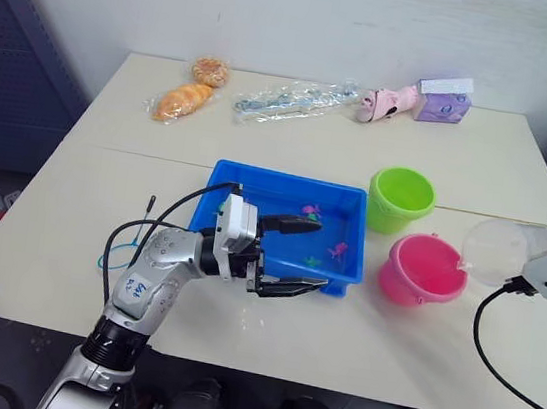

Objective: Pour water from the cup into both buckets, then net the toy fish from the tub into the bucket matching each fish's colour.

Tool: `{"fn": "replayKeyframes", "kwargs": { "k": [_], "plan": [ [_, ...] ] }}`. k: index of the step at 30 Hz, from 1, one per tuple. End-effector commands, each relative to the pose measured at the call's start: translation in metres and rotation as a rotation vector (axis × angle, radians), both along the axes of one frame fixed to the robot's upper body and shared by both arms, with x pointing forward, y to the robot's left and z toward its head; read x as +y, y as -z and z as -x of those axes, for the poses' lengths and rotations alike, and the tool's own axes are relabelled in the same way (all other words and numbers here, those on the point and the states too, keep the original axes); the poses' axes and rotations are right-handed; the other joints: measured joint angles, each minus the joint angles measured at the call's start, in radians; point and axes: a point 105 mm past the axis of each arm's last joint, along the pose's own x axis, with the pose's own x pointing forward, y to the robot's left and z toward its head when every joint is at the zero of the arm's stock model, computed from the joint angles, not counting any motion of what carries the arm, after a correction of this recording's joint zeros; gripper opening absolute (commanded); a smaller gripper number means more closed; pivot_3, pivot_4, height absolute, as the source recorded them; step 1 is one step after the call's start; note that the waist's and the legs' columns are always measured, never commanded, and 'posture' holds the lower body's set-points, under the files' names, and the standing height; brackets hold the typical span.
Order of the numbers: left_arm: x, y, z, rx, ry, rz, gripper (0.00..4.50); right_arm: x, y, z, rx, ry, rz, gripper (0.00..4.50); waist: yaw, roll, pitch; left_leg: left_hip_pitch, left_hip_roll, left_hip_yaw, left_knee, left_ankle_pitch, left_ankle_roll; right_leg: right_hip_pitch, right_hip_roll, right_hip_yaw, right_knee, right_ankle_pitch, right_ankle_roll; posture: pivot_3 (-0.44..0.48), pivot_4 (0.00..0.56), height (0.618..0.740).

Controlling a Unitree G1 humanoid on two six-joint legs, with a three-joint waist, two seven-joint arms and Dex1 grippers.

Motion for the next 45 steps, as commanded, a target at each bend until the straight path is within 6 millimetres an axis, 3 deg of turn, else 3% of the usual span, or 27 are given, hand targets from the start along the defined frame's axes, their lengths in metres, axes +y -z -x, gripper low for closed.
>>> {"fn": "replayKeyframes", "kwargs": {
  "k": [1,24,28,35,42,45],
  "plan": [
    [0.000,-0.007,0.002,-0.042,-0.003,0.017,4.50,0.007,-0.020,0.001,-0.072,-0.027,0.065,0.03,0.001,0.000,0.000,0.000,0.000,0.000,0.000,0.000,0.000,0.000,0.000,0.000,0.000,0.000,0.000,0.000,0.150,0.740],
    [0.001,-0.012,0.000,-0.045,-0.006,0.048,4.50,0.012,-0.014,0.002,-0.067,-0.062,-0.004,0.03,0.000,0.000,0.000,0.000,0.000,0.000,0.000,0.000,0.000,0.000,0.000,0.000,0.000,0.000,0.000,0.000,0.150,0.740],
    [0.006,-0.015,-0.005,-0.053,-0.025,0.046,4.50,0.008,-0.011,0.008,-0.085,-0.056,-0.145,0.03,0.001,0.000,0.000,0.000,0.000,-0.001,0.000,0.000,0.000,0.000,0.000,0.000,0.000,0.000,0.000,0.000,0.150,0.740],
    [0.021,-0.021,-0.020,-0.049,-0.094,0.039,4.50,-0.010,-0.017,0.012,-0.159,-0.043,-0.588,0.03,-0.001,0.000,0.000,0.000,0.000,-0.001,0.001,0.000,0.000,0.001,0.000,-0.001,0.001,0.000,0.000,0.000,0.150,0.740],
    [0.039,-0.033,-0.045,-0.019,-0.212,0.044,4.50,-0.014,-0.038,-0.008,-0.172,-0.043,-0.867,0.03,-0.002,0.000,0.000,0.001,0.000,-0.001,0.001,0.000,0.000,0.001,0.000,-0.001,0.002,0.000,0.000,0.000,0.150,0.740],
    [0.043,-0.037,-0.060,-0.028,-0.295,0.037,4.50,-0.013,-0.039,-0.023,-0.123,0.020,-0.887,0.03,0.000,0.000,0.000,0.000,0.000,-0.001,0.001,0.000,0.001,0.000,0.000,-0.001,0.002,0.000,0.000,0.000,0.150,0.740]
  ]
}}
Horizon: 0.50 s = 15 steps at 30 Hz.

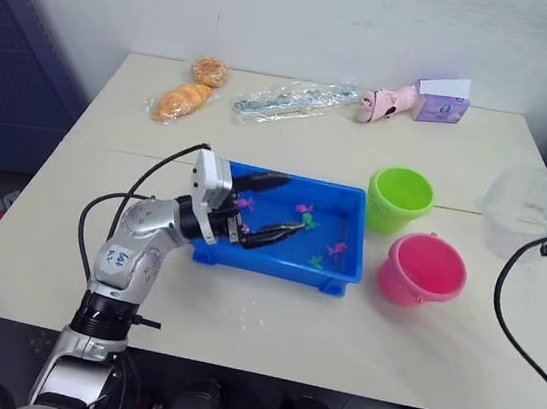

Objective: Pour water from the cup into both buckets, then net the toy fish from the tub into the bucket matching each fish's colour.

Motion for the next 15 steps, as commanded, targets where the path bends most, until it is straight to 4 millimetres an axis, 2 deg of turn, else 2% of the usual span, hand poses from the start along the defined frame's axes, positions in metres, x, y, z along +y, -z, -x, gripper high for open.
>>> {"fn": "replayKeyframes", "kwargs": {
  "k": [1,4,9,15],
  "plan": [
    [0.006,-0.011,-0.013,-0.035,-0.084,0.003,4.50,0.004,-0.017,-0.009,0.015,0.029,0.022,0.03,0.000,0.000,0.000,0.000,0.000,0.000,0.000,0.000,0.000,0.000,0.000,0.000,0.000,0.000,0.000,0.000,0.150,0.740],
    [0.006,-0.010,-0.020,-0.049,-0.122,-0.025,4.50,0.005,-0.022,-0.023,0.071,0.066,0.116,0.03,0.000,0.000,0.000,-0.001,0.000,0.000,0.000,0.000,0.000,-0.001,0.000,0.000,0.000,0.000,0.000,0.000,0.150,0.740],
    [0.006,-0.009,-0.026,-0.056,-0.152,-0.043,4.50,0.012,-0.039,-0.049,0.058,0.092,0.309,0.03,-0.001,0.000,0.000,-0.002,-0.001,0.000,0.000,0.000,0.000,-0.002,0.000,0.000,0.000,0.000,0.000,0.000,0.150,0.740],
    [0.002,-0.007,-0.026,-0.056,-0.155,-0.050,4.50,0.026,-0.036,-0.075,0.089,0.082,0.471,0.03,-0.001,-0.001,0.001,-0.002,-0.001,0.001,0.000,0.000,0.000,-0.002,0.000,-0.001,0.000,0.000,0.000,0.000,0.150,0.740]
  ]
}}
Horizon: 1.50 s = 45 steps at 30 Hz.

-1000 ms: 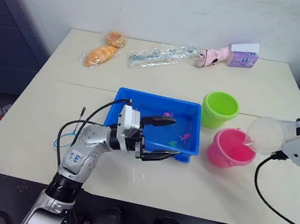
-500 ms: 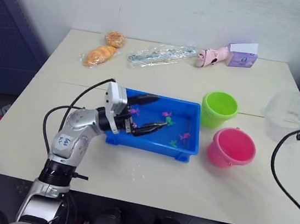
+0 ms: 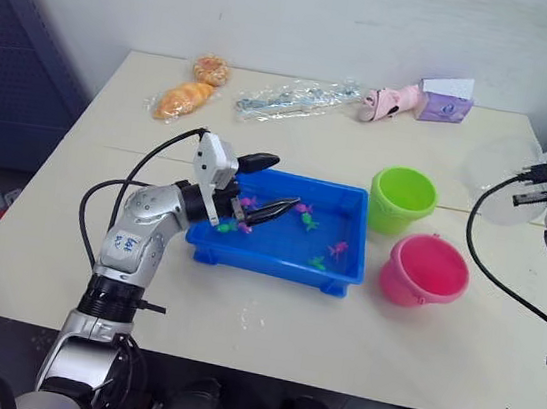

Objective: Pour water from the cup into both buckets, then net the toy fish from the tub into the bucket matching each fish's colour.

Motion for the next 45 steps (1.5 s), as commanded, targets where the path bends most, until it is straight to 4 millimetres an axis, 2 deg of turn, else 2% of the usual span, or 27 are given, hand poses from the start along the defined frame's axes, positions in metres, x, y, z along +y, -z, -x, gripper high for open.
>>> {"fn": "replayKeyframes", "kwargs": {
  "k": [1,7,12,17,19,27,45],
  "plan": [
    [-0.004,-0.009,0.002,-0.045,0.005,0.004,4.50,0.008,-0.017,-0.007,-0.050,0.000,0.128,0.03,0.000,0.000,0.000,0.000,0.000,0.000,0.000,0.000,0.000,0.000,0.000,0.000,0.000,0.000,0.000,0.000,0.150,0.740],
    [-0.005,-0.008,0.004,-0.043,0.005,0.010,4.50,0.027,-0.021,-0.023,-0.061,-0.044,0.272,0.03,-0.002,0.000,0.000,-0.001,0.000,0.000,0.000,0.000,0.000,-0.002,0.000,0.000,0.000,0.000,0.000,0.000,0.150,0.740],
    [-0.007,-0.009,0.004,-0.044,0.001,0.025,4.50,0.035,-0.023,-0.027,-0.078,-0.052,0.378,0.03,-0.001,0.000,0.000,-0.012,0.000,0.000,0.003,0.002,0.000,-0.013,0.000,-0.001,0.008,0.000,0.000,0.000,0.150,0.740],
    [-0.009,-0.009,0.005,-0.040,0.001,0.029,4.50,0.045,-0.025,-0.030,-0.099,-0.059,0.487,0.03,0.000,-0.001,0.000,-0.013,0.000,-0.001,0.003,0.002,0.001,-0.013,-0.001,-0.002,0.008,0.000,0.000,0.000,0.150,0.740],
    [-0.010,-0.009,0.004,-0.039,0.001,0.029,4.50,0.049,-0.025,-0.031,-0.087,-0.055,0.587,0.03,-0.001,-0.001,0.000,-0.013,0.000,-0.001,0.003,0.002,0.001,-0.013,-0.001,-0.002,0.008,0.000,0.000,0.000,0.150,0.740],
    [-0.011,-0.009,0.004,-0.041,0.001,0.029,4.50,0.051,-0.029,-0.033,-0.110,-0.038,0.722,0.03,-0.001,-0.001,0.000,-0.013,0.000,-0.001,0.003,0.003,0.000,-0.013,-0.001,-0.003,0.008,0.000,0.000,0.000,0.150,0.740],
    [-0.016,-0.006,0.006,-0.046,0.007,0.049,4.50,0.058,-0.030,-0.032,-0.177,-0.056,0.881,0.03,-0.001,-0.001,0.000,-0.013,0.000,-0.002,0.004,0.003,0.000,-0.013,-0.001,-0.003,0.009,0.000,0.000,0.000,0.150,0.740]
  ]
}}
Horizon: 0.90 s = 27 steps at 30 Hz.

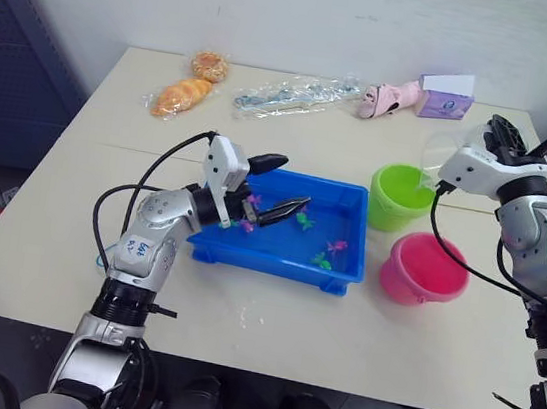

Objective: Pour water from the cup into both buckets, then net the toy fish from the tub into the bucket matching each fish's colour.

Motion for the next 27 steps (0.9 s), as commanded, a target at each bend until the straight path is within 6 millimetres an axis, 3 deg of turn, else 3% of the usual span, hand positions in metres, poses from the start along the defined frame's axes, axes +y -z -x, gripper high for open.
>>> {"fn": "replayKeyframes", "kwargs": {
  "k": [1,13,16,23,27],
  "plan": [
    [-0.002,-0.006,0.005,-0.042,0.009,0.007,4.50,-0.004,-0.021,0.004,-0.082,0.025,0.063,0.03,0.000,0.000,0.000,0.000,0.000,0.000,0.000,0.000,0.000,0.000,0.000,0.000,0.000,0.000,0.000,0.000,0.150,0.740],
    [-0.002,-0.007,0.005,-0.047,0.016,0.028,4.50,-0.002,-0.016,0.002,-0.076,0.010,0.017,0.03,0.000,0.000,0.000,0.000,0.000,0.000,0.000,0.000,0.000,0.000,0.000,0.000,0.000,0.000,0.000,0.000,0.150,0.740],
    [0.000,-0.007,0.005,-0.044,0.015,0.024,4.50,-0.006,-0.013,0.004,-0.050,-0.008,-0.094,0.03,0.000,0.000,0.000,0.000,0.000,0.000,0.000,0.000,0.000,0.000,0.000,0.000,0.000,0.000,0.000,0.000,0.150,0.740],
    [0.002,-0.005,0.007,-0.036,0.024,0.012,4.50,-0.035,-0.018,0.018,-0.047,-0.028,-0.569,0.03,0.003,0.000,0.000,0.000,0.000,-0.001,0.000,0.000,0.000,0.001,0.000,-0.001,0.001,0.000,0.000,0.000,0.150,0.740],
    [0.003,-0.009,0.013,-0.008,0.082,0.037,4.50,-0.063,-0.020,0.035,-0.072,-0.076,-1.092,0.03,0.003,0.000,0.000,0.000,0.000,-0.002,0.001,0.000,0.000,0.001,0.000,-0.002,0.001,0.000,0.000,0.000,0.150,0.740]
  ]
}}
